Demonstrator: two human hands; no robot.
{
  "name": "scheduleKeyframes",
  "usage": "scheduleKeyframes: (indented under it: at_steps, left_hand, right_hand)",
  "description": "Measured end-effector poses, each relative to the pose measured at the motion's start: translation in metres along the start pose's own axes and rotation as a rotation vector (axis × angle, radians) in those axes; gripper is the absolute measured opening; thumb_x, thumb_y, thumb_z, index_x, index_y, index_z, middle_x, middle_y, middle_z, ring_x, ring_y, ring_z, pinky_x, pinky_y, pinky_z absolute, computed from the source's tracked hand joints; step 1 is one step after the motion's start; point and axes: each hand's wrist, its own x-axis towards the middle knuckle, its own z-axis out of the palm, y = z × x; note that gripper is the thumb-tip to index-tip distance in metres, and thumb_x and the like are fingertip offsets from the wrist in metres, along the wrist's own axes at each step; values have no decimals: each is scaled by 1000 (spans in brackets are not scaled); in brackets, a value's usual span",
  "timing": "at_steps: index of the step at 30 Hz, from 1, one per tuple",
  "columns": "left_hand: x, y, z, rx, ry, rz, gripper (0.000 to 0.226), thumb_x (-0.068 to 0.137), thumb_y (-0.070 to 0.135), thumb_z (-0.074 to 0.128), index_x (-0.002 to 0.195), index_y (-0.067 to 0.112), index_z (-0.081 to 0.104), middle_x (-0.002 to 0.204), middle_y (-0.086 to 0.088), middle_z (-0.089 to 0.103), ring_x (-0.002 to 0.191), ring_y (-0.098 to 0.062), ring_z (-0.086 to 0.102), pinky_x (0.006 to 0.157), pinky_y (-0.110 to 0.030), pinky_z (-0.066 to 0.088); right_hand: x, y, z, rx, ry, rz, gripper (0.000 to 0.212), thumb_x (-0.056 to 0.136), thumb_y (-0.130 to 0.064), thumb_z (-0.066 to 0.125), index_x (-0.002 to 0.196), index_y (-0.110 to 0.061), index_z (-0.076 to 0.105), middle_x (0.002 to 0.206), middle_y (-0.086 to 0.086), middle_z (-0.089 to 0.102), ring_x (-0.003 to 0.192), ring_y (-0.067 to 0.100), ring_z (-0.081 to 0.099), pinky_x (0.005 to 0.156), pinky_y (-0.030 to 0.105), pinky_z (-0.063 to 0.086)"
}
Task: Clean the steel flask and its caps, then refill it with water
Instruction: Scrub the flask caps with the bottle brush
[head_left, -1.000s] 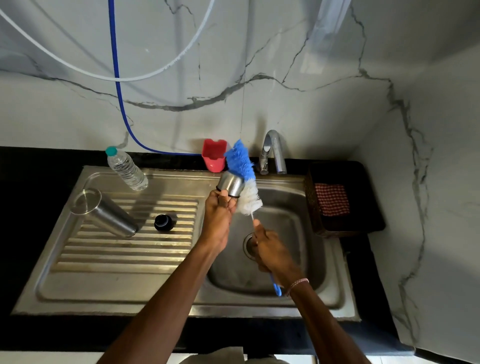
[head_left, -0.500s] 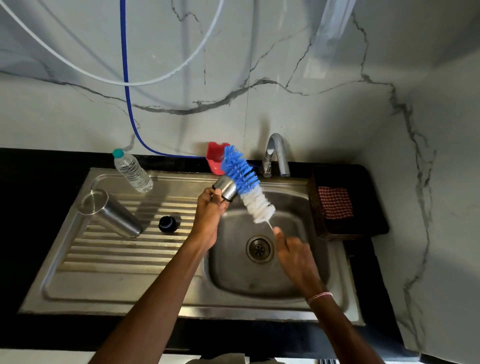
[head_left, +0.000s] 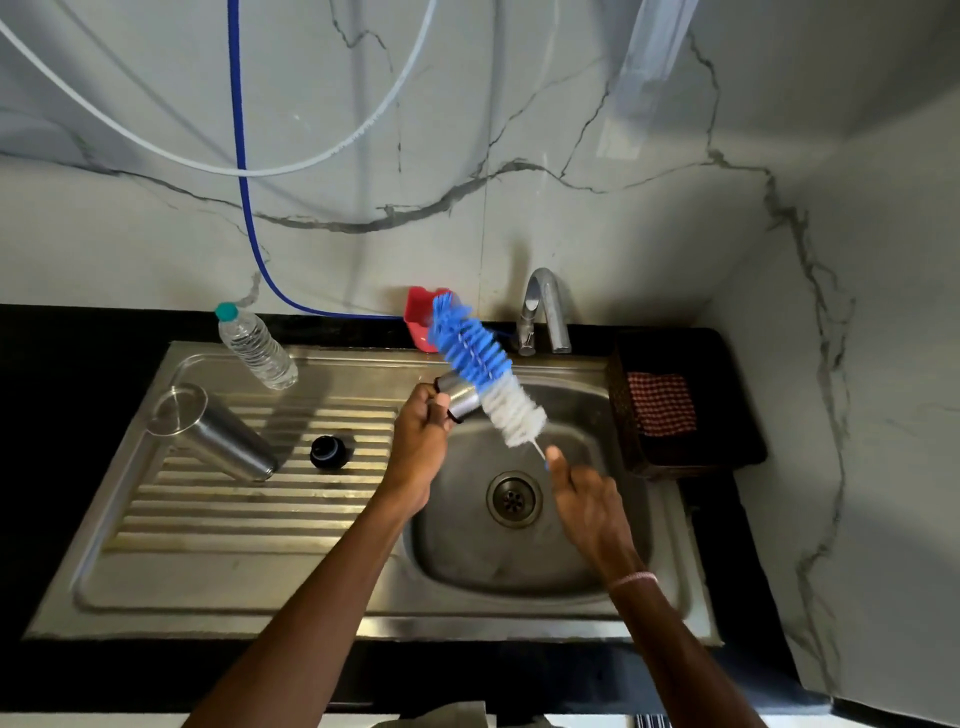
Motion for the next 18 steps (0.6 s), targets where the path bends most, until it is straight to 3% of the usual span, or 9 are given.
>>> scheduleKeyframes:
  at_steps: [2,5,8,9,11,12,14,16,18]
  left_hand:
    - [-1,1,4,12,-43,41,22,105,26,47,87,29,59,78,-2,52,74,-18,43,70,-37,36]
    - [12,6,-7,-57,10,22,24,99,41,49,101,22,65,87,-11,56,80,-27,47,75,-44,41]
    - [19,7,-16,-82,34,30,34,98,47,51,105,17,64,88,-12,58,79,-26,48,74,-44,43]
    - [15,5,-13,-58,27,30,27,102,42,49,104,20,65,84,-11,58,74,-24,47,71,-41,42]
    - [7,1,-2,-12,-2,26,22,106,31,46,97,25,65,77,-5,55,68,-18,44,68,-38,40]
    - [4,-3,2,3,-16,24,22,106,30,46,93,23,63,76,-5,54,68,-16,44,68,-38,39]
    - [2,-6,3,20,-20,9,23,106,30,46,94,20,63,79,-14,56,72,-19,48,68,-43,43]
    - [7,-2,-5,2,23,-18,23,108,27,45,96,24,65,84,-17,59,75,-21,52,72,-42,47]
    - [14,1,-14,-64,80,-37,24,110,21,44,98,21,65,88,-14,62,78,-24,55,76,-40,47]
  right_hand:
    - [20,-4,1,115,39,84,52,110,-45,20,80,-26,58,54,-8,39,49,11,45,51,24,42]
    - [12,8,8,166,-117,69,28,105,-13,30,120,-8,54,59,6,53,44,23,52,39,33,44]
    - [-9,21,16,98,-7,16,34,95,-1,36,128,-2,48,59,8,54,42,21,50,35,31,41]
    - [-12,16,15,95,49,2,35,100,-2,33,132,-7,47,58,4,53,42,19,49,36,30,41]
    - [9,-4,5,110,44,28,38,110,-20,26,139,-46,29,51,-15,36,40,3,38,40,16,36]
    - [17,-7,1,59,21,-2,31,111,-36,30,120,-64,20,46,-16,18,36,3,27,42,9,27]
    - [27,-3,15,24,-46,34,35,105,-55,37,71,-54,28,48,-8,1,36,9,18,41,9,19]
    - [17,-1,13,-6,-144,108,51,104,-59,36,57,-42,27,48,-8,1,37,9,15,39,10,20]
    - [-2,-7,1,-48,-142,199,47,105,-61,27,62,-44,35,47,-16,12,39,1,14,43,8,18]
